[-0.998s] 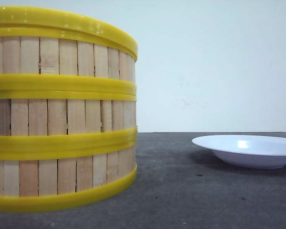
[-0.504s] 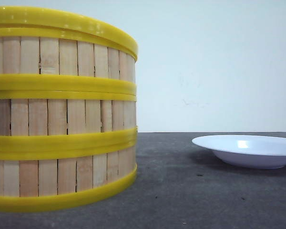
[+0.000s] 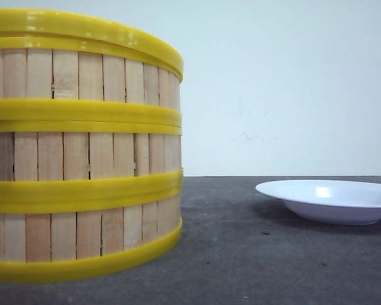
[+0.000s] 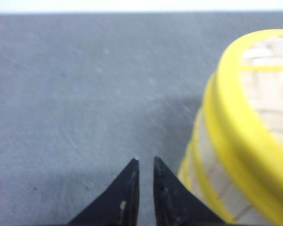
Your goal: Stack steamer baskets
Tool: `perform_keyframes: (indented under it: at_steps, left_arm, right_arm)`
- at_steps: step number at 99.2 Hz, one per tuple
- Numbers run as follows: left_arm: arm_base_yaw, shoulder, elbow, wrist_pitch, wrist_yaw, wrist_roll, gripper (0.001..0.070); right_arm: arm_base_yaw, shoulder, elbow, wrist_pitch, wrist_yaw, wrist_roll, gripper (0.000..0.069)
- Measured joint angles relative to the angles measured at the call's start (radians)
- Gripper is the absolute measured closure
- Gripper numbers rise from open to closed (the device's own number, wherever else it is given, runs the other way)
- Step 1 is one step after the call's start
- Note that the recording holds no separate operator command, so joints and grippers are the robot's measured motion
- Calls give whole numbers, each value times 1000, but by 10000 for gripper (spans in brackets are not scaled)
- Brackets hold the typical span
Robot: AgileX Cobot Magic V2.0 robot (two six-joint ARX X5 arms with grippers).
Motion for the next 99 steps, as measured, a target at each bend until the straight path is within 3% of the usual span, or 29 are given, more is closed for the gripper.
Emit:
perform_keyframes:
  at_steps: [18, 33, 52, 99]
  left_arm:
    - [0, -223, -303, 167, -8, -34, 684]
    - [-11, -394, -438, 177, -15, -45, 684]
    - [-24, -449, -489, 246, -27, -45, 684]
    - [-34, -449, -489, 246, -29, -47, 684]
  right_arm:
    - [0, 0, 0, 39, 0, 0, 681]
    - [0, 0, 0, 69, 0, 0, 681]
    - [0, -1, 0, 99, 0, 0, 681]
    - [0, -3, 0, 169, 0, 0, 681]
